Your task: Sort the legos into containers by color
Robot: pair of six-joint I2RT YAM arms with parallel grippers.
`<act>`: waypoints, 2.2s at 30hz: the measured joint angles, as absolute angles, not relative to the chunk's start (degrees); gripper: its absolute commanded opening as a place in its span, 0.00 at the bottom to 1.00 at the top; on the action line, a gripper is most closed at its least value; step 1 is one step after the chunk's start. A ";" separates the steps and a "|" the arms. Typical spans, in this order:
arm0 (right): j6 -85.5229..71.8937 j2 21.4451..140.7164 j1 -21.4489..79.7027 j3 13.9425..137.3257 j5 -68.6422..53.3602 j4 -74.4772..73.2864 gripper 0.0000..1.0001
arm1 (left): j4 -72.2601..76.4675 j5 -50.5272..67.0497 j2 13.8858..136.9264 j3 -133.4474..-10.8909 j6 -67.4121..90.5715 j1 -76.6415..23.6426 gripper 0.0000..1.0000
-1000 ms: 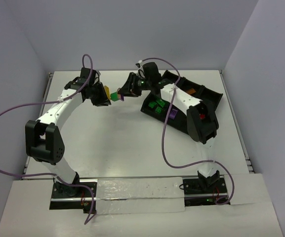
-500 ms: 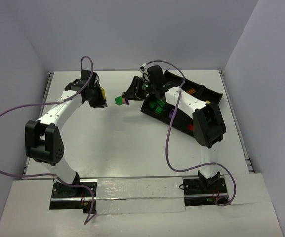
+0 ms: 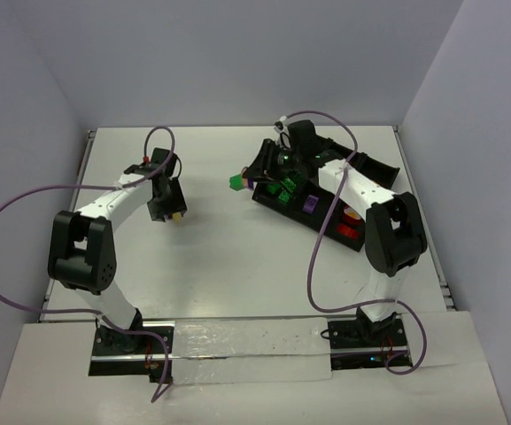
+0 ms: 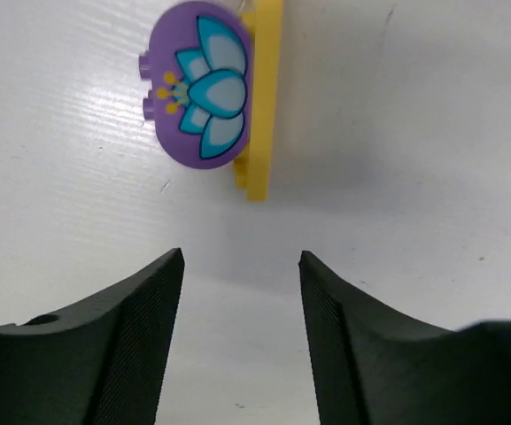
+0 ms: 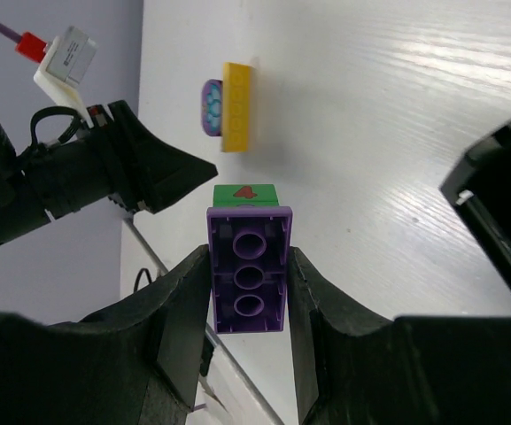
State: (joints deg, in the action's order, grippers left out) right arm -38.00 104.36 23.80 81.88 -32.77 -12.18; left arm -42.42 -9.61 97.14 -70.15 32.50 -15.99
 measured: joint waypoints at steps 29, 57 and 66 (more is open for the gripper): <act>-25.39 104.10 18.22 89.24 -49.32 -43.99 0.00 | -32.48 31.91 84.57 -77.29 16.13 -20.22 0.96; -20.05 106.68 19.23 92.47 -54.02 -54.69 0.00 | -26.37 20.96 85.69 -74.20 -2.30 -39.81 0.87; -20.31 105.23 19.46 91.54 -55.49 -54.13 0.00 | -25.86 20.68 86.39 -75.35 -2.70 -40.10 0.85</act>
